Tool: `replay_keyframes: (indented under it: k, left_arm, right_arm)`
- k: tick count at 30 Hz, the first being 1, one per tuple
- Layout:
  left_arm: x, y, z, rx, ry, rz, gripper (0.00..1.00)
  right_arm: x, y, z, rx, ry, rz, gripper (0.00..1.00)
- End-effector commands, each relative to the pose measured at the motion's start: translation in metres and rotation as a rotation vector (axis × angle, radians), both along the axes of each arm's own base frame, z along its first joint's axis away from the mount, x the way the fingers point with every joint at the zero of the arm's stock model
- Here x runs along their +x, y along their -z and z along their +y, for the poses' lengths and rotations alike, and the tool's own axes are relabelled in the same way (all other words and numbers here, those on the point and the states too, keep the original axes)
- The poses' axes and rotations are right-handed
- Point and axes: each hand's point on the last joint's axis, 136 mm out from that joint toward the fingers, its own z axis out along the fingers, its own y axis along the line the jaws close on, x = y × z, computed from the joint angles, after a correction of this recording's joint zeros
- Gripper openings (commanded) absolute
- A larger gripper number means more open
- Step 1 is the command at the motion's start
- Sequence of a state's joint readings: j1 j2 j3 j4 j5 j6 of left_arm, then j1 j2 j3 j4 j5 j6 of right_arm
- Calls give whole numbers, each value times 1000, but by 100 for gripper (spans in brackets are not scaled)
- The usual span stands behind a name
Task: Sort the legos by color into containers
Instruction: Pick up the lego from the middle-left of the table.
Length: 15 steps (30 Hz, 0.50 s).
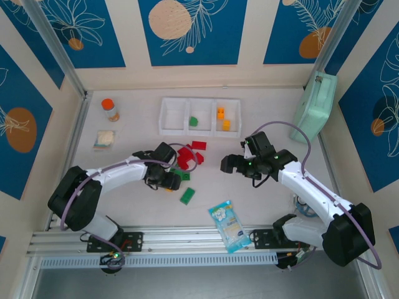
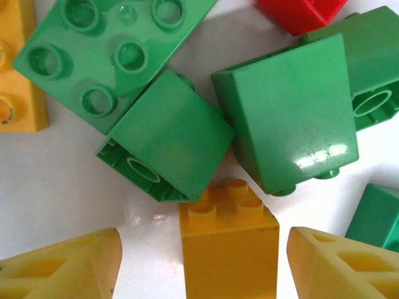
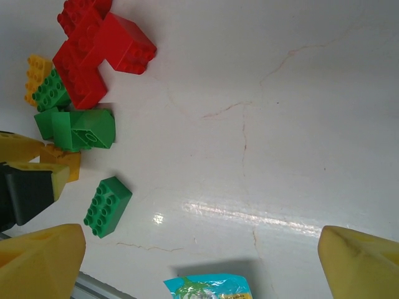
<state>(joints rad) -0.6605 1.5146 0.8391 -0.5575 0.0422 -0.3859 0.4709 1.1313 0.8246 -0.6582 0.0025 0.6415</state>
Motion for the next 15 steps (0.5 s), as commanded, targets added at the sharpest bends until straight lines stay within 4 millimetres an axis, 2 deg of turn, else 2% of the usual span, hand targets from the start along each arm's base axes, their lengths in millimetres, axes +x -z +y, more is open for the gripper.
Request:
replay_keyframes:
  k: [1, 7, 9, 11, 12, 15]
  left_arm:
    - [6, -4, -9, -6, 32, -29, 67]
    - [3, 2, -13, -7, 31, -17, 60]
    - [0, 7, -12, 9, 25, 0, 52]
    - [-1, 10, -10, 48, 18, 21, 36]
    - [-2, 11, -8, 74, 21, 19, 31]
    - [-4, 5, -8, 121, 41, -25, 28]
  right_arm:
    - [-1, -10, -5, 0, 24, -10, 96]
    - [-3, -7, -9, -16, 31, -5, 97]
    - [-4, -8, -10, -17, 24, -7, 97]
    - [-6, -10, -10, -19, 14, -10, 97]
    - [-7, -10, -12, -24, 17, -13, 97]
    - [-8, -15, -16, -25, 25, -32, 98]
